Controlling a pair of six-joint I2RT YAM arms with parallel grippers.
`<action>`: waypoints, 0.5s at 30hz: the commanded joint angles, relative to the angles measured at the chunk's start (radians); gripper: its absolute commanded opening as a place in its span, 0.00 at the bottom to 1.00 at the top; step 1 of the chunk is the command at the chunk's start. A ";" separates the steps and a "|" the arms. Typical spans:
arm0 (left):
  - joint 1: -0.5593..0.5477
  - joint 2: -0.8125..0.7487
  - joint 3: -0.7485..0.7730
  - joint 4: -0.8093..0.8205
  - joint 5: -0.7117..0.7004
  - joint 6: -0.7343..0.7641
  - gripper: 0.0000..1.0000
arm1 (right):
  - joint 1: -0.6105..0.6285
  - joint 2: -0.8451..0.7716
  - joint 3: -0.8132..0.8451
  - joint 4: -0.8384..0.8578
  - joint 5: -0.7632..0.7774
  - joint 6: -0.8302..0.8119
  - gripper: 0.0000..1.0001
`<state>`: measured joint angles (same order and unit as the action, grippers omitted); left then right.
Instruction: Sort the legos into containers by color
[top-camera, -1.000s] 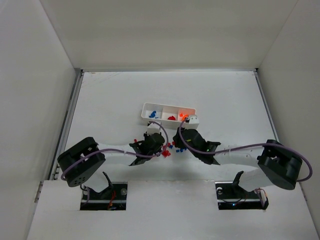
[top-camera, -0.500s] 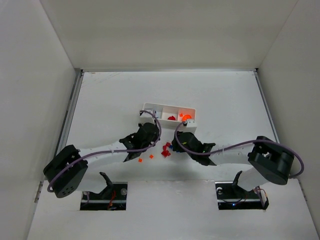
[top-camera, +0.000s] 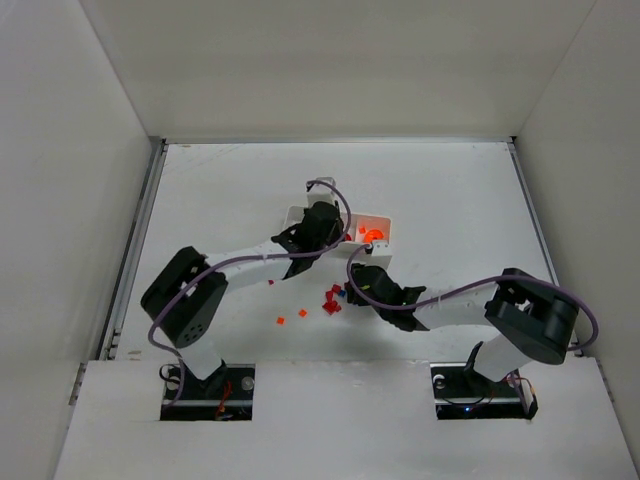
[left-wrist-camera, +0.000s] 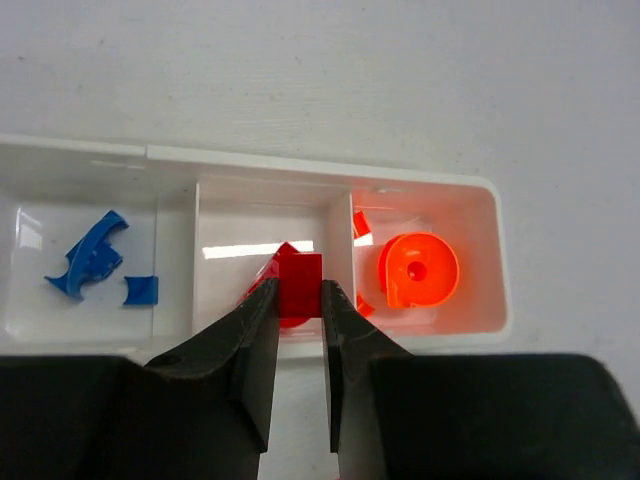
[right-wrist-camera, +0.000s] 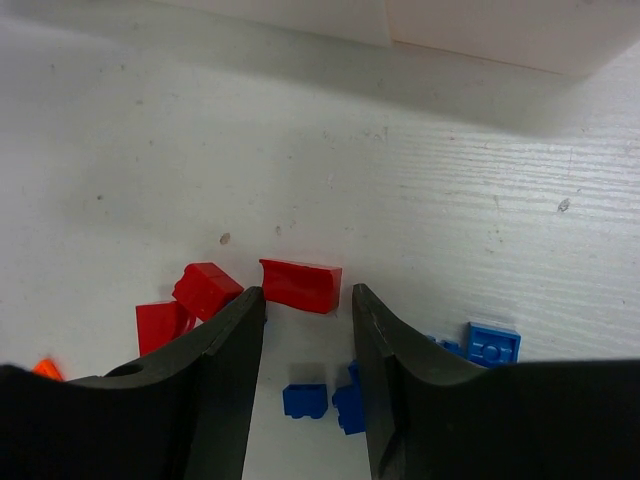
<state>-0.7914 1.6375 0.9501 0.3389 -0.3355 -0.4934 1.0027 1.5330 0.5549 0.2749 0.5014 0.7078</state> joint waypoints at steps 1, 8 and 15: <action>0.013 0.082 0.071 0.015 0.013 0.015 0.16 | -0.002 0.021 0.013 0.015 0.006 0.010 0.46; 0.025 0.193 0.147 0.015 -0.005 0.009 0.24 | -0.005 0.010 0.005 0.018 0.005 0.015 0.36; 0.018 0.108 0.079 0.029 -0.013 0.006 0.38 | -0.008 -0.028 -0.015 0.018 0.015 0.015 0.28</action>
<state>-0.7708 1.8408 1.0527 0.3328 -0.3309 -0.4915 1.0008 1.5307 0.5541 0.2771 0.5007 0.7170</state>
